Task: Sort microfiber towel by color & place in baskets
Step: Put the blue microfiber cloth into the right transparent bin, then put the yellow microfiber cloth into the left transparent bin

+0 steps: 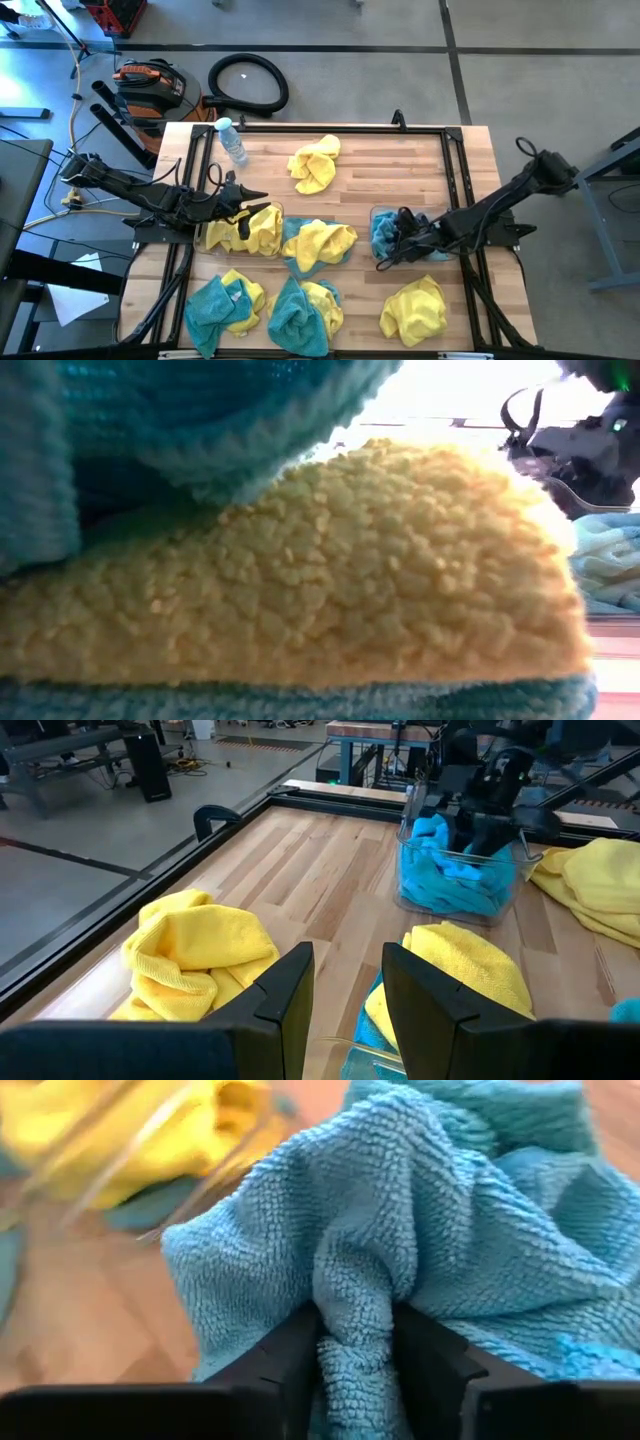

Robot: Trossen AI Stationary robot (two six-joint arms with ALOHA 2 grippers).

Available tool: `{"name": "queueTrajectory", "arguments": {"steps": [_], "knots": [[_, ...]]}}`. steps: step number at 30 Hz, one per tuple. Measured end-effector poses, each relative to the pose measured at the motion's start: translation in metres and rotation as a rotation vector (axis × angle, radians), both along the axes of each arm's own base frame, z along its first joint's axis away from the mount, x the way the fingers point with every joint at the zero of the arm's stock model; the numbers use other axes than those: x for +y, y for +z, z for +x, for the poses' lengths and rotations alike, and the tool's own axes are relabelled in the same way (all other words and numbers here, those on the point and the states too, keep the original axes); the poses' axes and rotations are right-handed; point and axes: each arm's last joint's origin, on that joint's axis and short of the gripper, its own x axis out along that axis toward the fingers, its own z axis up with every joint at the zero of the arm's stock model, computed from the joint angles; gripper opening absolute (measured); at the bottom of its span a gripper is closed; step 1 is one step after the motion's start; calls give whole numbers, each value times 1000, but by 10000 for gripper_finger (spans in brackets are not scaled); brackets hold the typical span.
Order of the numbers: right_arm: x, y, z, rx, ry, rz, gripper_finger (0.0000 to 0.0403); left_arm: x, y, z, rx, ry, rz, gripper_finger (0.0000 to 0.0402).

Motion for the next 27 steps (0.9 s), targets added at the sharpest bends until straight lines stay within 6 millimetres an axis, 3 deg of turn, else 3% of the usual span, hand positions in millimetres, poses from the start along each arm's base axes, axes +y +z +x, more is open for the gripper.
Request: {"name": "queueTrajectory", "arguments": {"steps": [7,16,27], "knots": [[0,40,-2,33,36,8,133,0,0,0,-1,0,-1,110],[-16,95,-19,55,-12,-203,133,0,0,0,-2,0,-1,110],[-63,90,-38,64,-35,-262,133,1,0,0,-6,28,7,110]]}}
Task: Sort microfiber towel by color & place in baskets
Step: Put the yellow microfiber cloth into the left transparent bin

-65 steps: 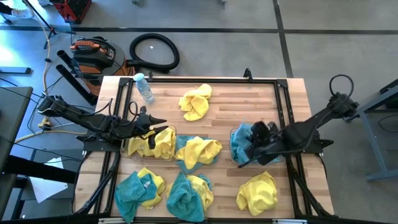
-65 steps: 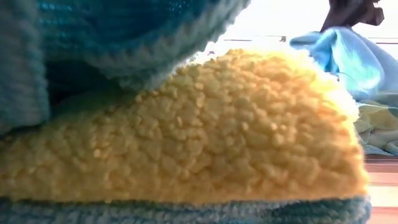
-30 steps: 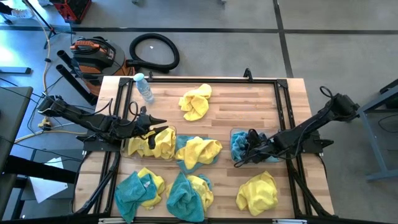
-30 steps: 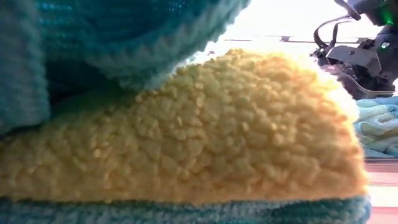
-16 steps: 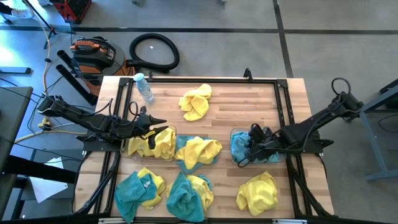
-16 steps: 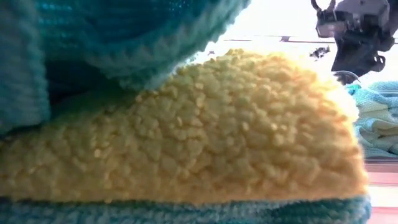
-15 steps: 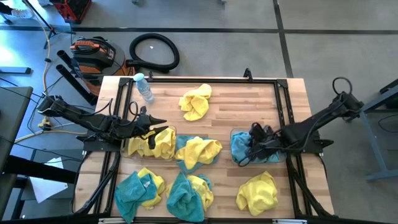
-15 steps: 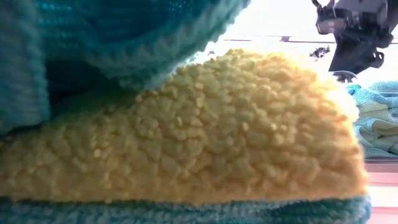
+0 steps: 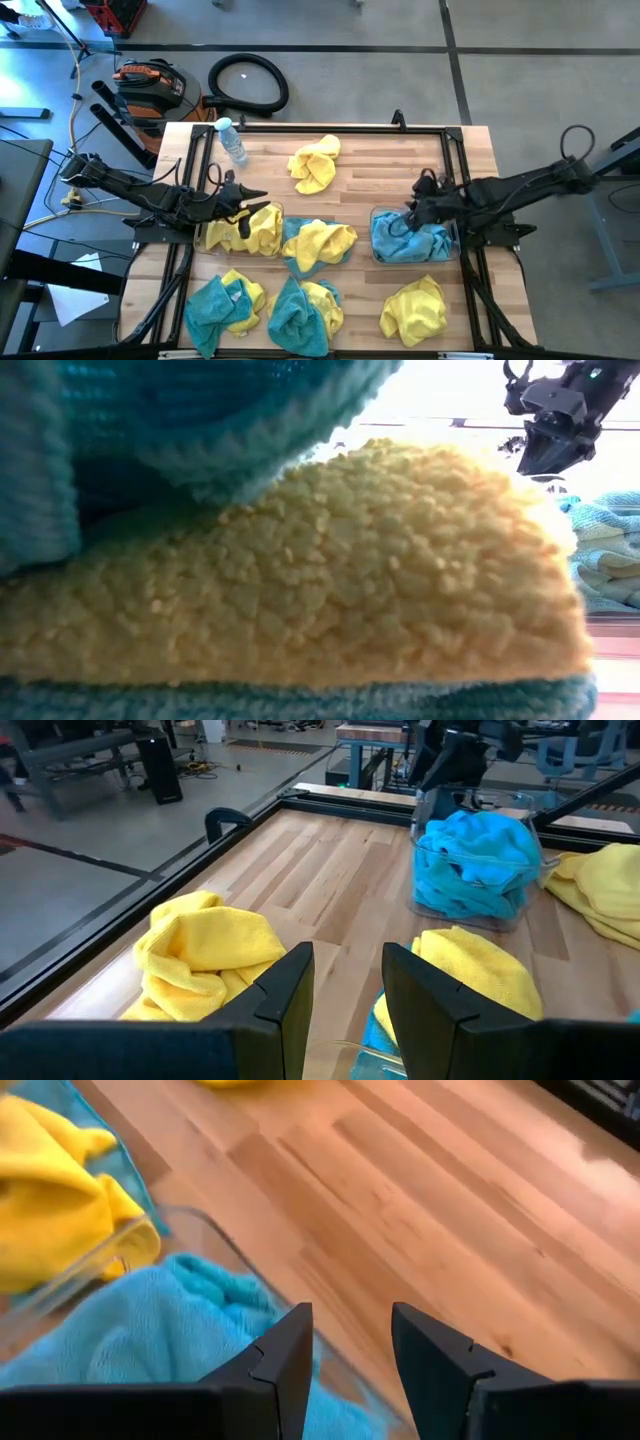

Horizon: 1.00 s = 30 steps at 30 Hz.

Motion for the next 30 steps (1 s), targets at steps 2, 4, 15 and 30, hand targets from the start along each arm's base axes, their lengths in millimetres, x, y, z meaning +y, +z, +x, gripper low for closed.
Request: {"name": "queueTrajectory", "arguments": {"steps": [2,4,15,30], "knots": [[-9,1,-2,-44,31,2,133,0,0,0,-5,18,5,110],[-18,2,-2,-99,60,-4,133,1,1,1,-11,41,11,110],[-64,-12,7,-217,141,-41,132,-8,20,31,55,82,52,110],[-84,-38,7,-287,114,-62,133,39,40,113,164,284,-100,110]]}}
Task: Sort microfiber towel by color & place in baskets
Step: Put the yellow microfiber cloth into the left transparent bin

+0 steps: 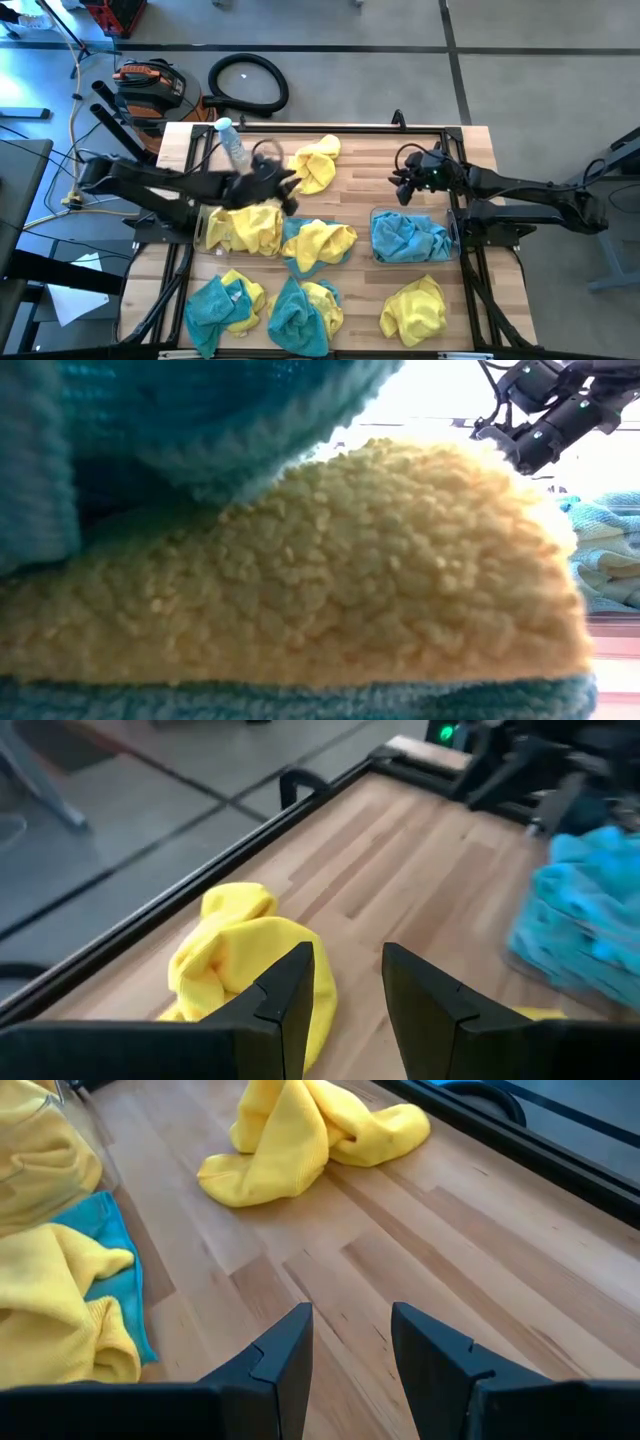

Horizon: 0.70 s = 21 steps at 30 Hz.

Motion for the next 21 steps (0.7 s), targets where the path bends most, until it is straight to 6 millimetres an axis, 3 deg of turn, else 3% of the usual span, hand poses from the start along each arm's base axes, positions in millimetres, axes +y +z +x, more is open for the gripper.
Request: {"name": "queueTrajectory", "arguments": {"steps": [5,11,21], "knots": [[0,-1,0,-2,0,-1,133,42,-9,37,66,45,-72,110],[0,-1,0,-2,0,-1,133,92,-37,75,186,87,-133,110],[0,-1,0,-1,0,-1,133,161,-87,111,338,147,-278,110]]}}
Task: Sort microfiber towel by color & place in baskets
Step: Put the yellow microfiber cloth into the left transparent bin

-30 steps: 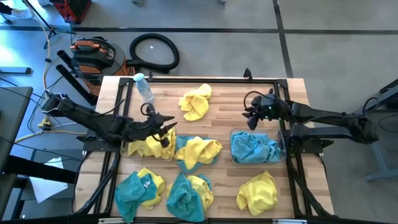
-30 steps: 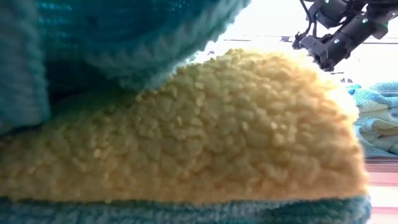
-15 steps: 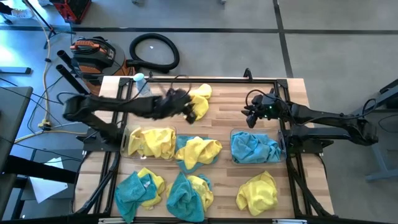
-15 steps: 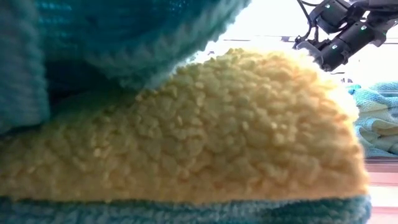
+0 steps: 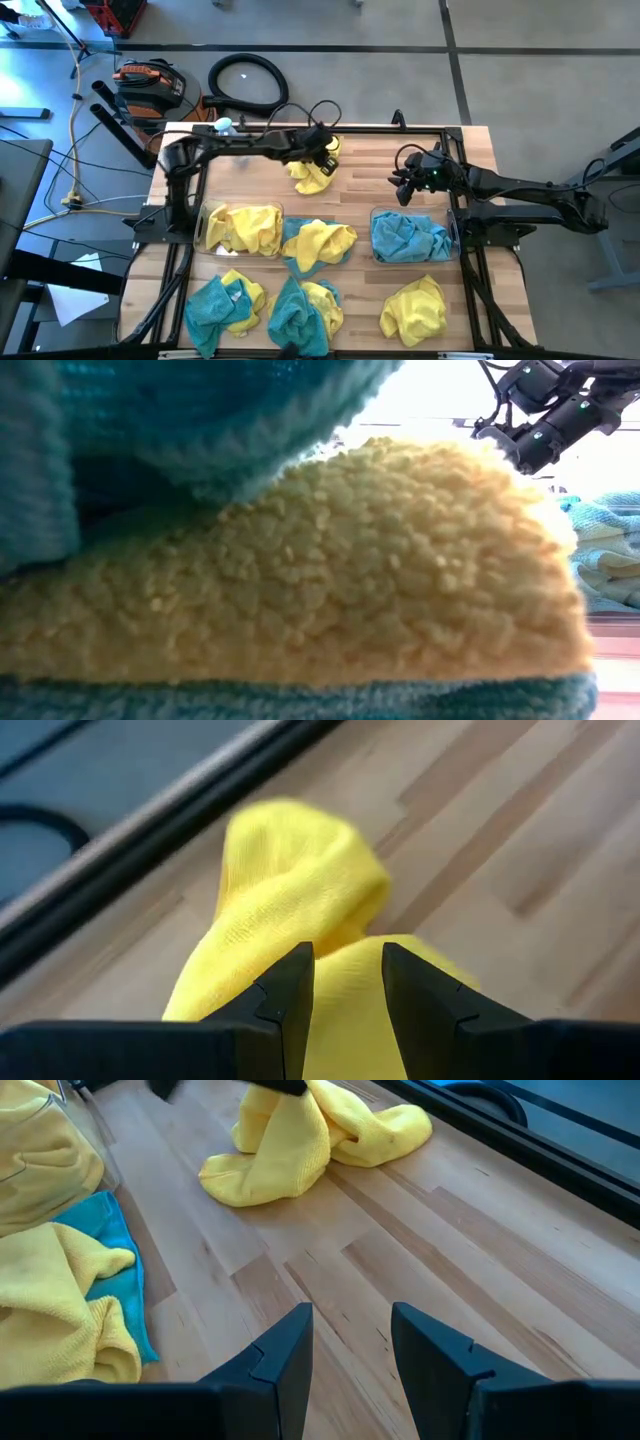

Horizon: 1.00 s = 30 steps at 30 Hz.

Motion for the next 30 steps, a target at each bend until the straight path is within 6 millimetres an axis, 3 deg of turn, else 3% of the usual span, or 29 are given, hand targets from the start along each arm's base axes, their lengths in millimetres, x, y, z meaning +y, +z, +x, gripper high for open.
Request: {"name": "queueTrajectory", "arguments": {"steps": [10,14,19,24,30], "knots": [[0,0,0,4,6,-8,133,28,-56,10,162,16,-145,110],[0,0,0,5,6,-8,133,26,-47,15,168,-10,-126,94],[0,0,0,4,5,-8,133,24,-49,11,208,-15,-153,14],[0,0,0,6,4,-4,133,17,-32,8,231,-35,-113,2],[0,-1,0,8,-2,6,133,-14,30,0,168,-95,-22,1]]}}
